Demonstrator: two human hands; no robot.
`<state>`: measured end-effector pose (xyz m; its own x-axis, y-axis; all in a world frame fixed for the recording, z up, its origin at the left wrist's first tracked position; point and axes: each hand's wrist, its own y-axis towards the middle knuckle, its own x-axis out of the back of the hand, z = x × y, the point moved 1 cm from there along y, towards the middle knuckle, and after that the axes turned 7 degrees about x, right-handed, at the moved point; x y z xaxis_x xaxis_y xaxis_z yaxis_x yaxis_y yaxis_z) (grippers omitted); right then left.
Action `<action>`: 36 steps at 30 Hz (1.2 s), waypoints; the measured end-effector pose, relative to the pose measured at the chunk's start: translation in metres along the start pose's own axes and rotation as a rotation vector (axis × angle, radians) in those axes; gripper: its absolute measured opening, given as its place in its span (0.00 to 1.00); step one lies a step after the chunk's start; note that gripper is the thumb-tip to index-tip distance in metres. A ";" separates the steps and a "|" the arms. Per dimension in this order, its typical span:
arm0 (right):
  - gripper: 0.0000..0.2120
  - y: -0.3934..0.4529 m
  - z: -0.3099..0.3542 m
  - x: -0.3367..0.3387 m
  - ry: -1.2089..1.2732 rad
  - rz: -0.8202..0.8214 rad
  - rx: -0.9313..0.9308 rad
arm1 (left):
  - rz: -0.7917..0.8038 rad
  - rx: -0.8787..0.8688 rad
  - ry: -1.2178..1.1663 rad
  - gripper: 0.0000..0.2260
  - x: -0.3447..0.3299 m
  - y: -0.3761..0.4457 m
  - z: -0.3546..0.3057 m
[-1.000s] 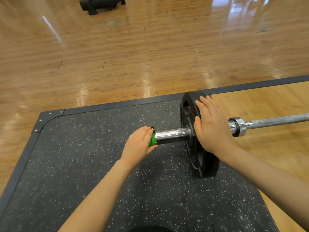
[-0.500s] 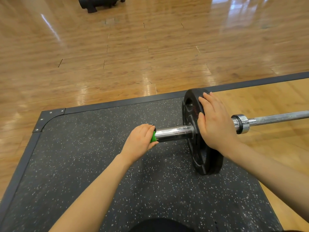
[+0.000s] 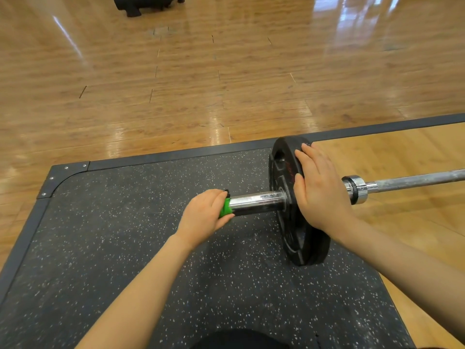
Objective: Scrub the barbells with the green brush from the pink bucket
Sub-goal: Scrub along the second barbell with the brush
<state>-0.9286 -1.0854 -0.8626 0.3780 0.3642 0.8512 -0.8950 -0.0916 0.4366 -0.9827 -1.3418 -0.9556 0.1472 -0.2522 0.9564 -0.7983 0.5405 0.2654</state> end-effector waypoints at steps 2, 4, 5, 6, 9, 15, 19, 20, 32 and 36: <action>0.27 -0.002 0.000 0.000 0.010 -0.004 -0.002 | -0.006 0.012 0.013 0.25 0.003 -0.007 0.008; 0.26 -0.003 0.001 0.001 0.015 0.003 0.002 | -0.001 0.016 0.013 0.25 0.005 -0.009 0.009; 0.26 -0.003 0.001 0.002 0.018 0.008 0.004 | 0.004 0.018 0.008 0.25 0.006 -0.009 0.008; 0.25 -0.003 0.000 0.003 0.022 0.013 0.006 | 0.009 0.021 0.005 0.25 0.006 -0.009 0.006; 0.22 0.009 -0.004 0.012 0.034 -0.014 0.010 | 0.028 0.038 -0.001 0.23 0.008 -0.009 0.005; 0.21 0.046 -0.008 0.013 0.034 0.033 0.001 | 0.121 0.113 -0.025 0.23 0.011 -0.009 0.002; 0.23 0.050 -0.005 0.004 0.026 0.237 -0.054 | 0.212 0.165 -0.038 0.25 0.019 -0.007 -0.005; 0.23 0.050 -0.005 0.004 0.004 0.266 -0.053 | 0.223 0.181 -0.048 0.25 0.021 -0.006 -0.006; 0.24 0.013 0.009 0.027 -0.060 0.370 -0.023 | 0.191 0.573 -0.272 0.23 0.089 -0.024 -0.053; 0.27 -0.014 0.017 0.045 -0.082 0.435 -0.011 | 0.205 0.636 -0.336 0.21 0.122 -0.041 -0.082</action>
<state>-0.8946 -1.0833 -0.8255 -0.0171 0.2195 0.9755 -0.9773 -0.2097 0.0301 -0.8841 -1.3288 -0.8396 -0.1456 -0.4829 0.8635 -0.9893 0.0600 -0.1332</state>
